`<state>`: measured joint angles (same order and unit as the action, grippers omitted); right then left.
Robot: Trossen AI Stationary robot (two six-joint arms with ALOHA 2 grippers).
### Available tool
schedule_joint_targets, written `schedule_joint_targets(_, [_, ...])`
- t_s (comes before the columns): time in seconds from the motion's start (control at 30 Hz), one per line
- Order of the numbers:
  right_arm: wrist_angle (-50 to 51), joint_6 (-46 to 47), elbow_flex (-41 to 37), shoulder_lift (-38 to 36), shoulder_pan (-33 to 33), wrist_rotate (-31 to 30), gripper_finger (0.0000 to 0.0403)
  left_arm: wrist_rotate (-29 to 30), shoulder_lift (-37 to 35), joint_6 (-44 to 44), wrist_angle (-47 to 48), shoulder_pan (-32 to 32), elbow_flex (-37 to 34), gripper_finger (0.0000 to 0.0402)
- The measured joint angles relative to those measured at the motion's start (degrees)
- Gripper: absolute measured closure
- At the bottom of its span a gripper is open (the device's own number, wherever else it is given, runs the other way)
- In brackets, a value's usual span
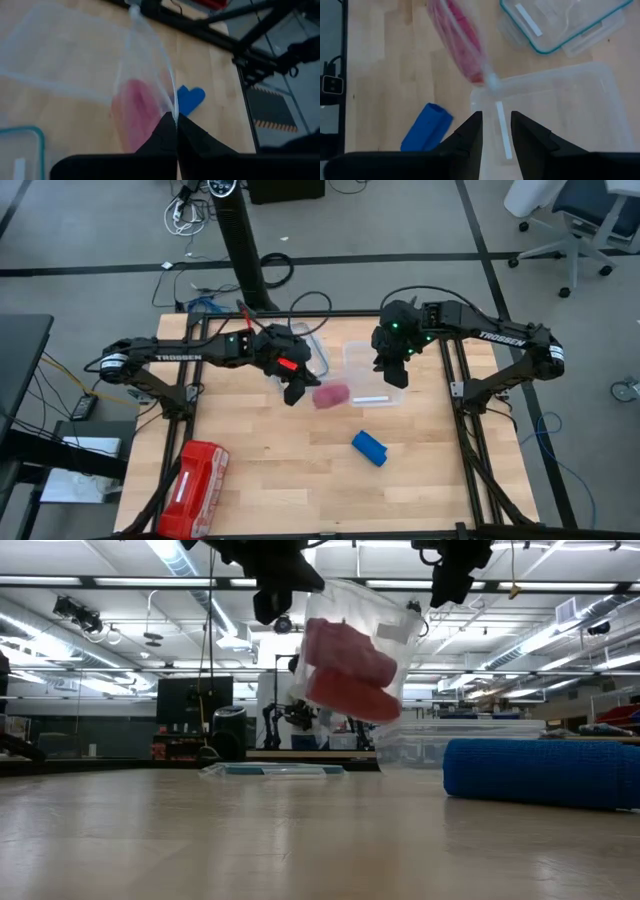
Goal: Roll bandage
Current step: Open the transparent zip bag
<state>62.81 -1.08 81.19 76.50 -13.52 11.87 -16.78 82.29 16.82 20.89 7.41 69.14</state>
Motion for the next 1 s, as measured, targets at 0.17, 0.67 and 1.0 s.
schedule_joint_targets(0.17, [-0.6,0.1,0.0,0.5,1.7,0.4,0.0303,0.2,0.0,-1.2,4.2,-2.6,0.0,0.0401])
schedule_joint_targets(0.67, [-4.0,3.1,0.0,1.1,5.6,-0.1,0.0305,-0.8,-0.3,1.9,5.7,-8.0,0.2,0.0401])
schedule_joint_targets(1.0, [-4.0,3.1,0.0,1.1,5.6,-0.1,0.0307,2.0,-0.1,1.5,5.2,-8.4,0.2,0.0401])
